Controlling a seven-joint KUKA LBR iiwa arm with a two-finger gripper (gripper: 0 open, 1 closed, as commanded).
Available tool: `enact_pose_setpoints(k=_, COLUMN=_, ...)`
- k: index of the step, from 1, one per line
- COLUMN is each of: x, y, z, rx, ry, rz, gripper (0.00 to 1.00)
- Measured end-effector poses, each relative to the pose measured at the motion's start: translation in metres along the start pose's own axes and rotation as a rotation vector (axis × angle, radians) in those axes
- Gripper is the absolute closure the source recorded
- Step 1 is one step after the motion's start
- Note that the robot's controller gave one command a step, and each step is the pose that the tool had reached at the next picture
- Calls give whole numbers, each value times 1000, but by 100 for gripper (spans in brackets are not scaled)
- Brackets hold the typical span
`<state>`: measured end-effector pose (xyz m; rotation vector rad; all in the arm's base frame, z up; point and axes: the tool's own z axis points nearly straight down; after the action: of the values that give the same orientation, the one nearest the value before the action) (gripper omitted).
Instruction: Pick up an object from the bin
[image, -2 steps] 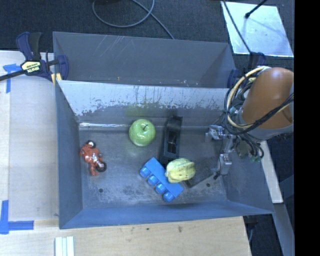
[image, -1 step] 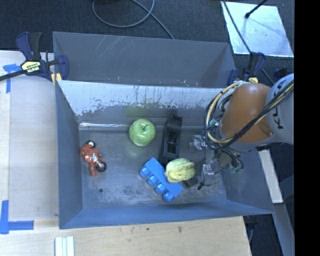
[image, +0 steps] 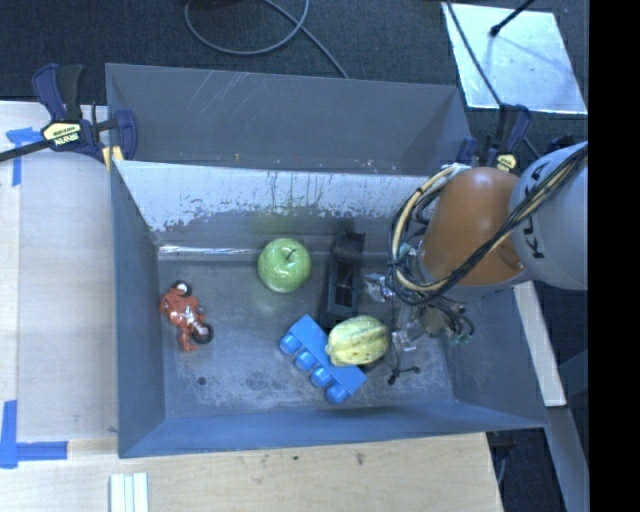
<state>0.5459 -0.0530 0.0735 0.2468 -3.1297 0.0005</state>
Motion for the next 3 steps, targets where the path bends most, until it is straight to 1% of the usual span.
enact_pose_setpoints(k=1, x=25, y=45, z=-1, rx=4, ry=-10, rz=33, gripper=100)
enact_pose_setpoints(k=2, x=24, y=45, z=-1, rx=4, ry=-10, rz=33, gripper=100)
enact_pose_setpoints(k=3, x=35, y=40, z=-33, rx=2, ry=-6, rz=9, gripper=100)
